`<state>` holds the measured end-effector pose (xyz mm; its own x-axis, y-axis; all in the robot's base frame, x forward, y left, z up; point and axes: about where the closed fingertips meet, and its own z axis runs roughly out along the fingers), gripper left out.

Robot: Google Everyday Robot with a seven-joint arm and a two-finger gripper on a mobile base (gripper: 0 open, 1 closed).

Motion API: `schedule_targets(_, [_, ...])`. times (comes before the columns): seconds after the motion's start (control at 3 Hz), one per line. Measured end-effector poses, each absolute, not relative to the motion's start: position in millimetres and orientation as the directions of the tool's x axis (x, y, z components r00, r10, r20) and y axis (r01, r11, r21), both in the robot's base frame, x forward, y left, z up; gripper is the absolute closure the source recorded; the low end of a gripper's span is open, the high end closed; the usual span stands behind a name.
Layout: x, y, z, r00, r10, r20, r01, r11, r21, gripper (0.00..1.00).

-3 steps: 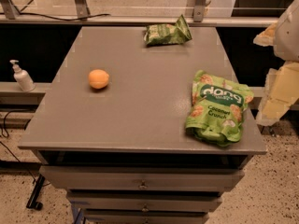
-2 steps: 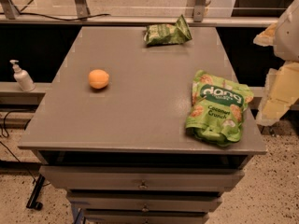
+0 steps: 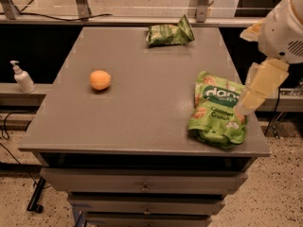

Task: Move green jalapeno chip bag near orange

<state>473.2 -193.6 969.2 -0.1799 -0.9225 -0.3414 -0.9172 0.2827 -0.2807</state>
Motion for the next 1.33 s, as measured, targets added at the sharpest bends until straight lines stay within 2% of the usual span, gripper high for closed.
schedule_targets(0.67, [562.1,-142.2,962.2,-0.130,-0.805,-0.579,-0.860,0.382,-0.339,0.00])
schedule_targets(1.0, [608.0,-128.7,972.1,-0.109,-0.749,-0.654,-0.823,0.437,-0.363,0.00])
schedule_targets(1.33, [607.8,-128.6,972.0,-0.109,-0.749,-0.654,-0.823,0.437,-0.363,0.00])
